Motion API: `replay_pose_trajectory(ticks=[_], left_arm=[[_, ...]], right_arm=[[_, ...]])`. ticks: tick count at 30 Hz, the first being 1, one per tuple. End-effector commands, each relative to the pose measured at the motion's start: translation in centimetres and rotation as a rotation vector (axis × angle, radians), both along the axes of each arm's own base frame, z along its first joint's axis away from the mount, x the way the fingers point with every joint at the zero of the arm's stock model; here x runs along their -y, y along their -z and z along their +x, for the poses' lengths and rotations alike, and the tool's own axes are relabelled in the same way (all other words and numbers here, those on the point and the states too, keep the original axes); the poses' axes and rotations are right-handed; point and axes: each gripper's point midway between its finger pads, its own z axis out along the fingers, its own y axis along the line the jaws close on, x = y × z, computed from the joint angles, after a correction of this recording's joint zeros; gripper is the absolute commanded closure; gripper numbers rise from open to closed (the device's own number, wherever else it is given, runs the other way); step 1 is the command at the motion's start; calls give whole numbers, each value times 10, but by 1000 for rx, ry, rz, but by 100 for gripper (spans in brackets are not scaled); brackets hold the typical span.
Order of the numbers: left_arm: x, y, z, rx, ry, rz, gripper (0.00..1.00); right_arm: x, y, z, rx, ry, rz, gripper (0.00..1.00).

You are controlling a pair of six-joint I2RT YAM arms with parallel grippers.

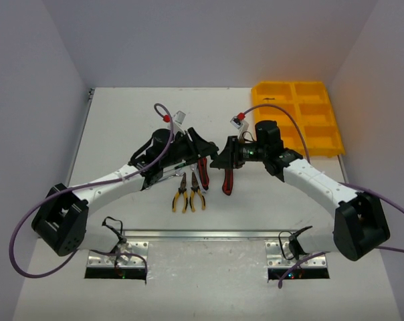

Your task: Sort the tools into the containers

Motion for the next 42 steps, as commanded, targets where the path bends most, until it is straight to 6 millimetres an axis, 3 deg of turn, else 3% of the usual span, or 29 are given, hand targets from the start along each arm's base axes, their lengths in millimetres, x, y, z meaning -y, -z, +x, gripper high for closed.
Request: replay_pose_trajectory(ticks=[1, 4, 5, 6, 7, 9, 10, 12, 14, 17, 21, 22, 24, 27, 29, 30, 32, 33, 34, 35, 37, 38, 39, 40, 42], left_arm=[[10, -50, -11, 153, 62, -103, 100], [9, -51, -12, 158, 57, -102, 100], [9, -51, -12, 158, 57, -101, 100], [9, -51, -12, 158, 58, -102, 100], [9, -52, -12, 159, 59, -102, 100], [9, -50, -12, 159, 55, -93, 97], [7, -49, -10, 160, 44, -84, 82], [3, -48, -6, 167, 17, -61, 36], [-2, -47, -1, 178, -21, -29, 15], [-12, -49, 11, 189, -100, 13, 0], [-54, -73, 37, 185, -345, 156, 0], [-71, -62, 37, 145, -409, 233, 0], [-120, -89, 39, 130, -635, 320, 0], [-161, -110, 21, 156, -754, 363, 0], [-167, -105, 10, 164, -733, 386, 0], [-167, -106, 1, 171, -705, 370, 0], [-168, -86, -7, 151, -668, 408, 0], [-167, -79, -12, 153, -636, 417, 0], [-166, -72, -17, 151, -610, 429, 0], [-167, -63, -19, 143, -596, 451, 0], [-168, -47, -25, 137, -553, 501, 0], [-169, -40, -28, 129, -537, 524, 0], [-168, -31, -33, 117, -502, 548, 0], [-168, -29, -33, 117, -499, 553, 0], [-167, -26, -46, 98, -449, 554, 0]], right_arm=[[-10, -18, 4, 57, -17, 48, 69], [-11, -17, 1, 47, -22, 44, 70], [-12, -16, 1, 45, -20, 44, 76], [-12, -16, 1, 44, -16, 43, 95], [-12, -16, 2, 44, -10, 42, 100], [-10, -15, 5, 43, 13, 31, 100], [-9, -14, 7, 42, 32, 25, 100], [-6, -12, 11, 41, 67, 13, 100], [-5, -10, 14, 41, 93, 12, 100], [-4, -8, 19, 34, 123, 9, 100], [10, 8, 40, -8, 252, -58, 100], [17, 12, 48, -26, 294, -78, 100], [43, 19, 80, -76, 434, -118, 100], [103, 15, 147, -153, 675, -135, 100], [143, 39, 187, -231, 804, -163, 100], [152, 18, 215, -210, 843, -140, 100], [164, 19, 248, -242, 880, -132, 100], [174, 19, 278, -255, 903, -138, 100], [182, 22, 300, -264, 921, -144, 100], [187, 22, 310, -263, 933, -144, 100], [195, 21, 359, -241, 955, -121, 100], [201, 20, 367, -240, 970, -105, 100], [222, 20, 394, -216, 1015, -63, 100], [223, 20, 395, -215, 1017, -62, 100], [238, 21, 419, -179, 1076, -3, 100]])
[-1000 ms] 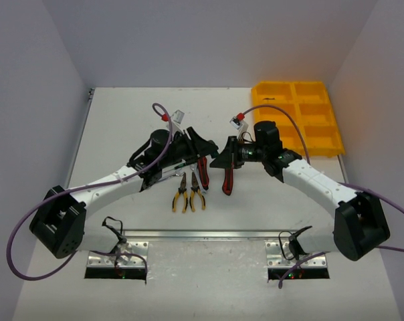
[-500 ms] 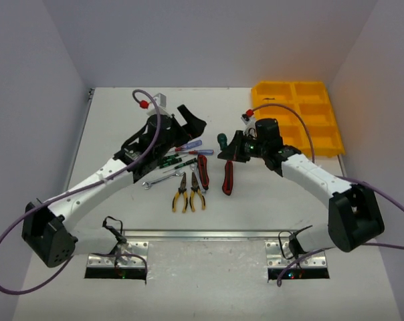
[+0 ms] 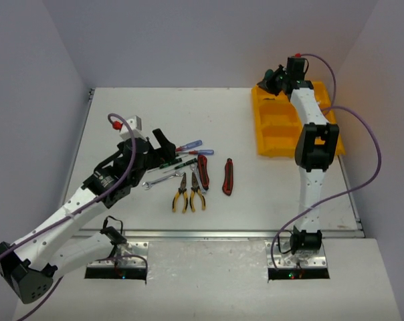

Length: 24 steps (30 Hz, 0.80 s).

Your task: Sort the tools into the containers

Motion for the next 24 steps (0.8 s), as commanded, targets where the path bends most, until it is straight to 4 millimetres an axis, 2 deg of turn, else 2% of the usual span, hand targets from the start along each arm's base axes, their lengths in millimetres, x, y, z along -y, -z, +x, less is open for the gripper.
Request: replay_pose_trajectory(ticks=[1, 4, 6, 8, 10, 12, 16, 17, 19, 22, 24], left_arm=[[1, 10, -22, -41, 105, 47, 0], [-8, 6, -31, -23, 104, 62, 0], [-25, -6, -37, 13, 60, 78, 0], [-37, -10, -42, 18, 30, 105, 0], [-48, -10, -44, 21, -4, 142, 0], [-55, -9, -45, 18, -25, 168, 0], [-55, -8, -46, 20, -23, 165, 0], [-55, -8, -46, 22, -25, 165, 0], [-56, -9, -46, 24, -29, 166, 0], [-60, -10, -46, 25, -45, 172, 0], [-71, -11, -46, 18, -98, 201, 0]], right_arm=[[30, -11, 32, 71, 126, 43, 100], [39, -3, 36, 72, 181, 50, 100], [43, 2, 41, 71, 208, 60, 100], [43, 9, 42, 64, 216, 68, 100], [46, 11, 43, 65, 228, 67, 80], [46, 10, 44, 70, 229, 61, 67], [46, 0, 41, 79, 215, 49, 36], [47, -3, 39, 79, 213, 45, 31], [47, -9, 36, 83, 200, 44, 29], [41, -33, 30, 116, 151, 27, 25], [18, -62, 14, 158, 22, -20, 9]])
